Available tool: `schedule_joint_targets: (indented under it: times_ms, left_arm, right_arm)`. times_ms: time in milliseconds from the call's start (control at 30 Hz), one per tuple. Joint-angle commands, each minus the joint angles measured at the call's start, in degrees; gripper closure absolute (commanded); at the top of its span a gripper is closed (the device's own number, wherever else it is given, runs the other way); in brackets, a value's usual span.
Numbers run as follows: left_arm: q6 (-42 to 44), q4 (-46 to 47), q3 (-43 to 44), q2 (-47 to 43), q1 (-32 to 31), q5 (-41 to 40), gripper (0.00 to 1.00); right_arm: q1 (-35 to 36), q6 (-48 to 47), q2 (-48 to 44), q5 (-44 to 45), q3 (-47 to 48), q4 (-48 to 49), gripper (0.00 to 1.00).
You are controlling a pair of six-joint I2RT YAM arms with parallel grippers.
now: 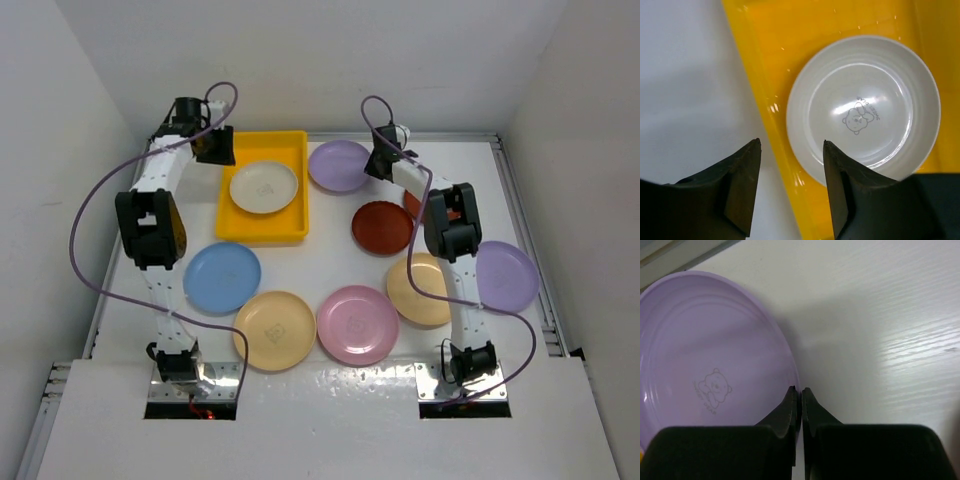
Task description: Place the plates into the plastic bin on the countertop
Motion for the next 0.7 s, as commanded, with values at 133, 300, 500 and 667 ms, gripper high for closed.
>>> schedule_joint_targets:
  times_ms: [133, 300, 500, 667]
  left_arm:
    - [0.22, 1.57, 1.64, -9.95, 6.81, -1.49, 0.42]
    - [0.22, 1.57, -2.58, -11.01, 10.5, -3.43, 0.42]
    - [-0.92, 1.57, -6.53, -12.07, 12.53, -3.43, 0.42]
    - [-0.92, 1.57, -8.74, -13.21, 13.58, -3.43, 0.42]
  right_arm:
    - [0.92, -3.1, -14.37, 9.39, -0.15, 11.53, 1.0]
    - [4.78, -4.51, -16.31, 8.26, 0.47, 15.93, 1.0]
    - [11.37, -6.0, -7.8, 2.02, 11.01, 12.17, 1.0]
    - [16.03, -7.06, -4.62, -0.45, 10.59, 13.3, 1.0]
